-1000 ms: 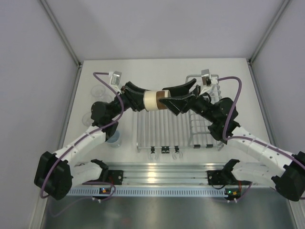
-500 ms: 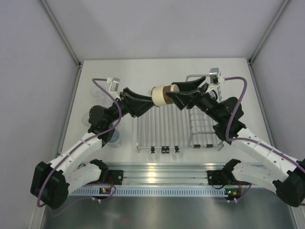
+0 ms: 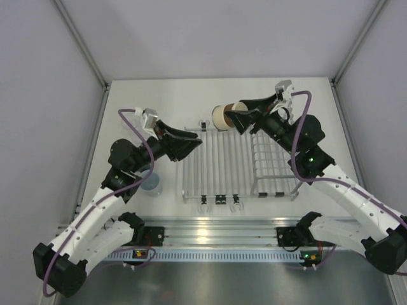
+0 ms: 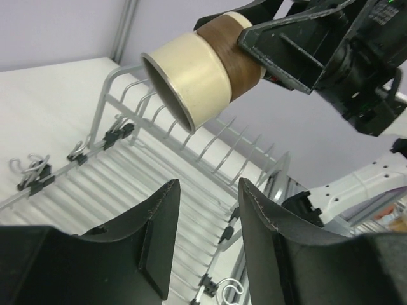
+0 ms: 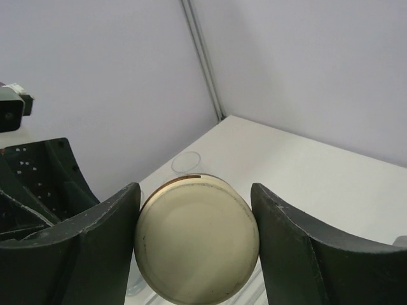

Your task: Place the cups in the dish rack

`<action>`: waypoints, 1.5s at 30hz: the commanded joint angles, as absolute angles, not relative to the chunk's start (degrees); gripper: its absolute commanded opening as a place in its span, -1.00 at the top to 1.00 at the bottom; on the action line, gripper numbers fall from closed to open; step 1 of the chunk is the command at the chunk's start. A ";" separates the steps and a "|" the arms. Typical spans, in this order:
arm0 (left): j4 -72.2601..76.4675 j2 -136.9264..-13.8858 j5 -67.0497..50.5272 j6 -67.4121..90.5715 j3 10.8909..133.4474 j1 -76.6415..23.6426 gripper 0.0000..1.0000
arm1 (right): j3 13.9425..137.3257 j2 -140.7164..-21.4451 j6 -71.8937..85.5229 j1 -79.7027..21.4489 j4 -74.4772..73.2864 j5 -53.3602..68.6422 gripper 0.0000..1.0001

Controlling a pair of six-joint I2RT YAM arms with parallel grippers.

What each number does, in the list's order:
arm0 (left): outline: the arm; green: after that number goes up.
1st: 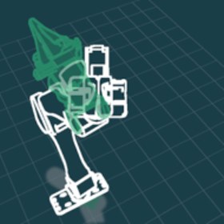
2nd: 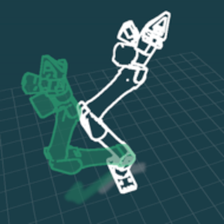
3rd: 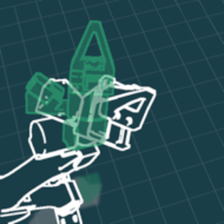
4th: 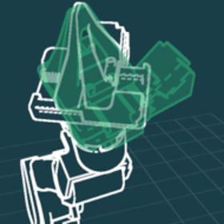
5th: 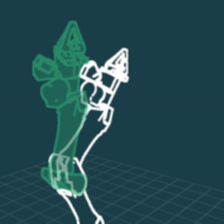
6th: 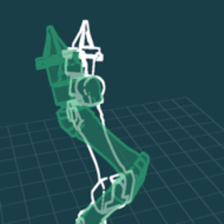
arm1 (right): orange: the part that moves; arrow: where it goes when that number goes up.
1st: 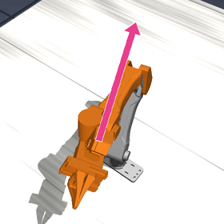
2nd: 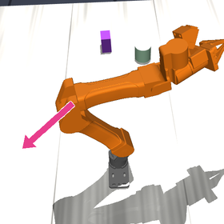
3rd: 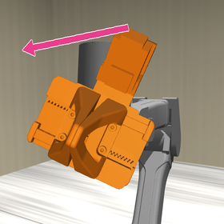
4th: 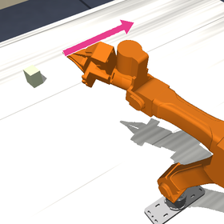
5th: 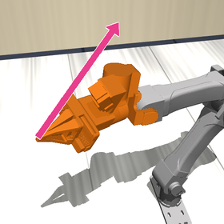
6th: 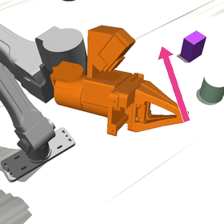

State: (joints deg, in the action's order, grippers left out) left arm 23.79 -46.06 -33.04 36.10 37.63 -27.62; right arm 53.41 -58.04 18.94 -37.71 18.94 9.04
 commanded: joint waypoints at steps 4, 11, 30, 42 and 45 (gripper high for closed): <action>5.40 -41.93 -20.85 23.13 42.09 -27.07 0.06 | 64.48 -65.10 12.93 -36.65 9.34 7.21 1.00; -8.85 -43.94 -3.45 12.14 52.62 -26.98 0.04 | 78.91 -79.09 8.62 -37.61 -8.33 2.91 1.00; -11.60 -42.81 6.24 4.13 52.47 -26.72 -0.08 | 96.25 -101.86 10.10 -49.22 -33.66 -21.61 1.00; -11.69 -41.66 5.45 4.66 51.68 -26.72 -0.09 | 89.12 -103.35 16.43 -49.22 -29.27 -25.31 1.00; -11.69 -41.31 5.71 4.57 51.50 -26.72 -0.10 | 88.33 -103.97 17.22 -48.78 -27.69 -25.66 1.00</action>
